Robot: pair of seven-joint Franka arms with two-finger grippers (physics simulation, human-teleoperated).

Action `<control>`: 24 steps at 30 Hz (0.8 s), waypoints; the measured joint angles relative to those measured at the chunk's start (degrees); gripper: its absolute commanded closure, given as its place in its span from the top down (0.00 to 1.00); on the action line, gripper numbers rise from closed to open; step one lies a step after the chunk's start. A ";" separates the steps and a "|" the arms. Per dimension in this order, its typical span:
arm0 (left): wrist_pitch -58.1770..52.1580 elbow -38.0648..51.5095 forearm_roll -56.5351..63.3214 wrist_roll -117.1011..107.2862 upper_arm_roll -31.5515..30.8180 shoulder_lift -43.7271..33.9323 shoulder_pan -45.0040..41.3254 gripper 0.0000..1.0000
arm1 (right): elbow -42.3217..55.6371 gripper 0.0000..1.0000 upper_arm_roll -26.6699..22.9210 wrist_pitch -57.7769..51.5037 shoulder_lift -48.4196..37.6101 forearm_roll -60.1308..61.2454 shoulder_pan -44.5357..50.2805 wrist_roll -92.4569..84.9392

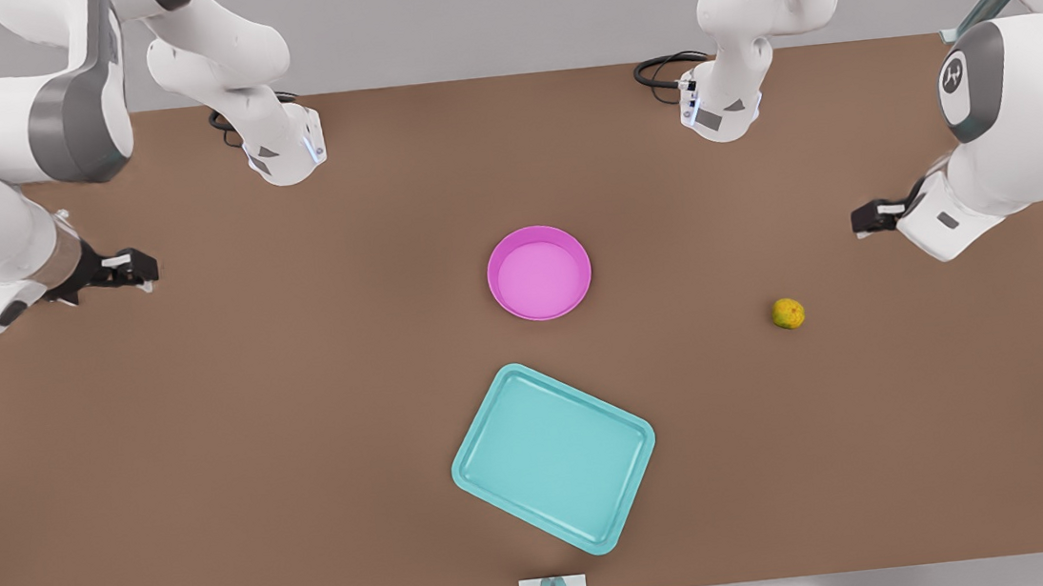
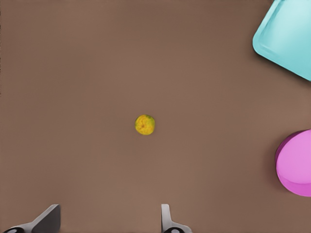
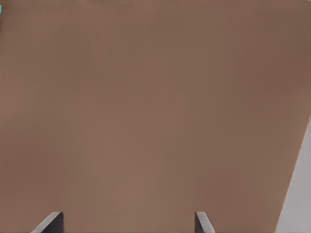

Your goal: Place the orange on the plate with the left arm and the plate on the tray with the right arm

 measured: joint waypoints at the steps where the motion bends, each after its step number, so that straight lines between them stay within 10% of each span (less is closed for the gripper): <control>1: 0.45 -0.15 0.02 -0.01 0.00 0.10 0.02 1.00 | -0.25 1.00 0.04 1.25 -0.16 0.15 -0.19 -0.04; 12: 22.84 -25.34 -0.52 -0.18 1.74 15.80 -2.77 1.00 | -0.02 1.00 0.01 6.66 2.72 0.62 0.61 -0.36; 24: 40.62 -31.49 -0.35 0.02 4.80 19.76 -2.05 1.00 | -0.41 1.00 0.00 6.93 4.88 0.70 0.75 -0.48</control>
